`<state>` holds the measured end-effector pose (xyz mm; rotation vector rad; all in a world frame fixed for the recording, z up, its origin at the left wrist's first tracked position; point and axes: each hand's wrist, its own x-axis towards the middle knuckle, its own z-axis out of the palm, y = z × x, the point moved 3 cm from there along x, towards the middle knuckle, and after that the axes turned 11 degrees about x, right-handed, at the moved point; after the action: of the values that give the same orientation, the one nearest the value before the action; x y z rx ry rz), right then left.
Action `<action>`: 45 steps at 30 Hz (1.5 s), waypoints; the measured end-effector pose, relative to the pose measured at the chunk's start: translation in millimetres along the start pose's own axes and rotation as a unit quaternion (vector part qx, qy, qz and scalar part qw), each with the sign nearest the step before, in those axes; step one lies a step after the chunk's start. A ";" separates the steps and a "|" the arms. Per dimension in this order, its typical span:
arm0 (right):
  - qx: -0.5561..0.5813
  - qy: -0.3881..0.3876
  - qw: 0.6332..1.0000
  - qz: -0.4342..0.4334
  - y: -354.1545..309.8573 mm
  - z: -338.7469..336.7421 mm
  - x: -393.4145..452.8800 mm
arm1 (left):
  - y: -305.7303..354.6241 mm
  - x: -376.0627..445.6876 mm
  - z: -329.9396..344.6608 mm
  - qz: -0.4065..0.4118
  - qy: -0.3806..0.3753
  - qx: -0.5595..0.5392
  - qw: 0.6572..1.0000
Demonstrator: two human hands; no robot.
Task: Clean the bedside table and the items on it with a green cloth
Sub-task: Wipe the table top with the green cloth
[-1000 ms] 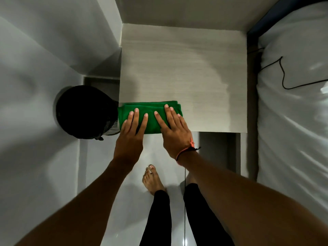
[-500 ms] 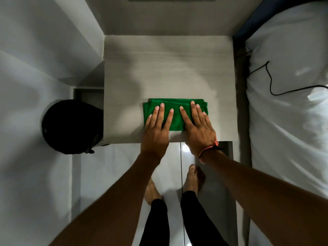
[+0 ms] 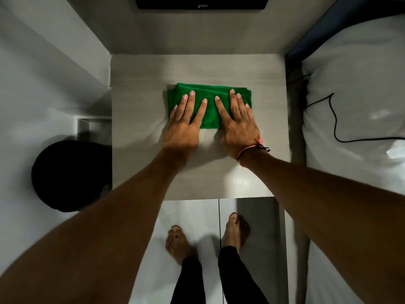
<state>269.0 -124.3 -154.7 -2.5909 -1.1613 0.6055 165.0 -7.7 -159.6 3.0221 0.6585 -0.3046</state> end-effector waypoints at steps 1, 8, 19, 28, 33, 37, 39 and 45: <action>0.000 -0.004 1.000 -0.001 -0.4 -0.5 -0.9 | 0.9 -0.8 -0.3 0.000 -0.005 -0.002 1.000; 0.056 -0.037 0.998 -0.003 -4.0 -24.3 -3.1 | 0.5 2.7 -23.0 -0.030 -0.040 -0.028 0.998; -0.040 -0.002 0.999 -0.025 -4.9 -39.5 6.9 | 11.8 -7.4 -38.0 -0.171 -0.016 -0.095 0.981; -0.018 0.048 0.999 0.008 -32.2 -30.7 -4.2 | -11.8 -9.3 -44.1 -0.183 -0.042 -0.042 0.981; 0.003 0.033 0.997 0.069 -24.9 -42.4 14.1 | -19.5 -16.9 -41.5 -0.161 -0.057 -0.032 0.985; 0.074 0.023 0.992 0.096 -36.3 -39.2 9.5 | -26.2 -14.6 -41.8 -0.174 -0.041 -0.024 0.984; 0.121 0.017 0.985 0.124 -49.2 -32.4 -1.2 | -33.1 -15.3 -42.3 -0.177 -0.035 -0.016 0.983; 0.205 -0.043 0.965 0.160 -101.0 4.2 -14.2 | -81.1 -23.2 -38.3 -0.159 -0.038 0.022 0.986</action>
<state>192.4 -68.6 -116.7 -2.4152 -0.5561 0.9219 117.6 59.5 -116.8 2.9187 1.1423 -0.4466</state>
